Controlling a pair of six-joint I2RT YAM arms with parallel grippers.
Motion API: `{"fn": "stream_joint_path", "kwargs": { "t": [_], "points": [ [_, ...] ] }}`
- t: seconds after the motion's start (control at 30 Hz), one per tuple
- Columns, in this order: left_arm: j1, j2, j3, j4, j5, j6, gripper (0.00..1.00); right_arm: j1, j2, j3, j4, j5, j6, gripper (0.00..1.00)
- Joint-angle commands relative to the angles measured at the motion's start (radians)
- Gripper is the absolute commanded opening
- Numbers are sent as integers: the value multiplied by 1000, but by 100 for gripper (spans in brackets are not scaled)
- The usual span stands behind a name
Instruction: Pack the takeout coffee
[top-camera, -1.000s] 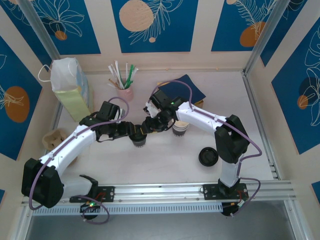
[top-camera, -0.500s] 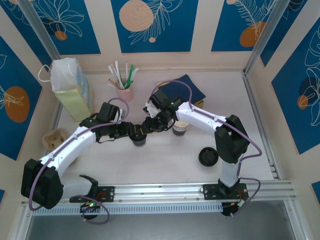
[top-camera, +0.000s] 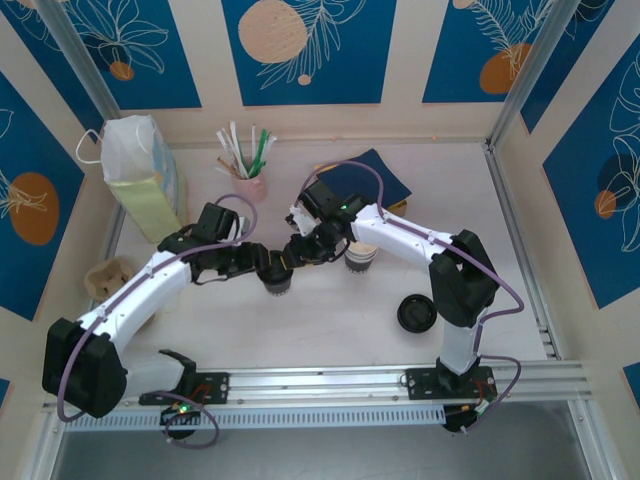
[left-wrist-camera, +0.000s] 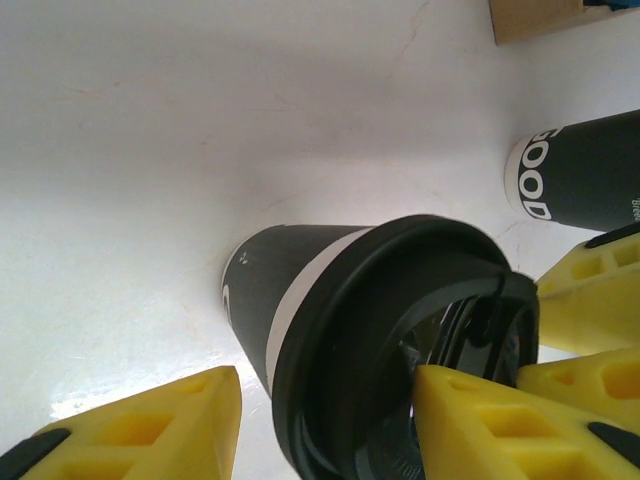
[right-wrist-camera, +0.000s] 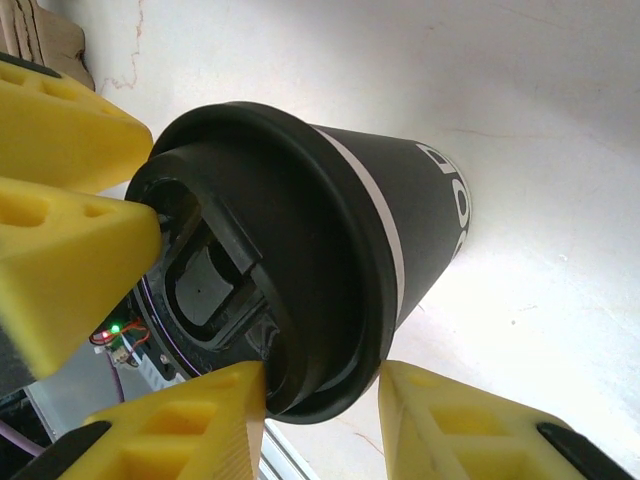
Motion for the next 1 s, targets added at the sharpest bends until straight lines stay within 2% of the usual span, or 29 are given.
{"fn": "stream_joint_path", "kwargs": {
  "t": [0.0, 0.4, 0.53, 0.97],
  "points": [
    [11, 13, 52, -13, 26, -8, 48, 14, 13, 19, -43, 5, -19, 34],
    [39, 68, 43, 8, 34, 23, 44, 14, 18, 29, -49, 11, -25, 34],
    [39, 67, 15, 13, 35, 22, 35, 14, 20, 31, -51, 11, -27, 34],
    [39, 38, -114, 51, 42, -6, 36, 23, 32, 29, -53, 19, -28, 34]
  ]
}}
